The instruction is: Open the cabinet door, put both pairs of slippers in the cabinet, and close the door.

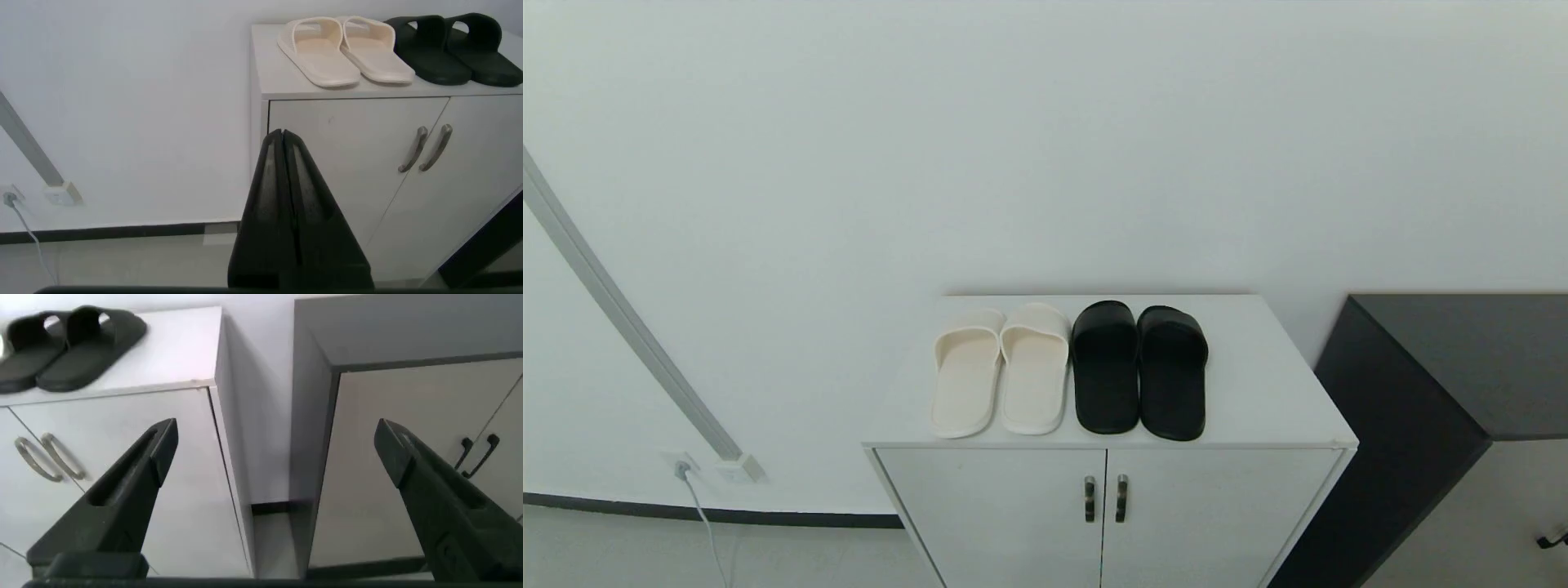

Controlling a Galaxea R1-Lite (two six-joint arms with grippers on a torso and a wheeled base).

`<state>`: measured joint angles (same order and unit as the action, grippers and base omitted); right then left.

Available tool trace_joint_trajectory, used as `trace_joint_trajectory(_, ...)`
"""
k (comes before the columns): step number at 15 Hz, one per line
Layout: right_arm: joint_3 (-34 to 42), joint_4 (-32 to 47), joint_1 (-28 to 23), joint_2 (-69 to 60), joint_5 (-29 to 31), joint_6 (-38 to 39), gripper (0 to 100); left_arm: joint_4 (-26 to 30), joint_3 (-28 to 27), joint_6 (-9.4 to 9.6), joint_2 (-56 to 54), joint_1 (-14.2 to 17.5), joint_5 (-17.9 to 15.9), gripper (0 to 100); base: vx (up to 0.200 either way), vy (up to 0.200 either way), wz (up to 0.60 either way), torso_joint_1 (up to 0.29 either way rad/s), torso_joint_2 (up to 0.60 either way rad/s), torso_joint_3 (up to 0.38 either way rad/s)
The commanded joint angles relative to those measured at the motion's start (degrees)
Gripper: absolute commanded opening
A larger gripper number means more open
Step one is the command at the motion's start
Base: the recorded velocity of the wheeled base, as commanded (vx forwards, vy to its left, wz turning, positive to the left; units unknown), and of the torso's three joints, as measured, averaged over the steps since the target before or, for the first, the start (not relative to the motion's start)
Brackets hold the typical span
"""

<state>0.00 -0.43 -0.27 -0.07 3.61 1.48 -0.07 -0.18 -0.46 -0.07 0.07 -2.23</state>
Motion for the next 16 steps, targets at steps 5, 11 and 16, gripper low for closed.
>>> trace_joint_trajectory(5,-14.1,8.2,3.7,14.5,-8.0,4.6,100,0.0,0.1,0.11,0.1,0.0,0.1,0,0.0,0.0,0.0,0.0,0.0,0.0)
trace_joint_trajectory(11,-21.8,-6.1,12.4,44.1,-11.5,3.7,100,0.0,0.1,0.11,0.1,0.0,0.0,0,0.0,0.0,0.0,0.0,0.0,0.0)
trace_joint_trajectory(16,-36.0,-9.3,40.9,65.6,10.3,14.0,100,0.0,0.0,-0.06,0.1,0.0,0.0,0,0.0,0.0,0.0,0.0,0.0,0.0)
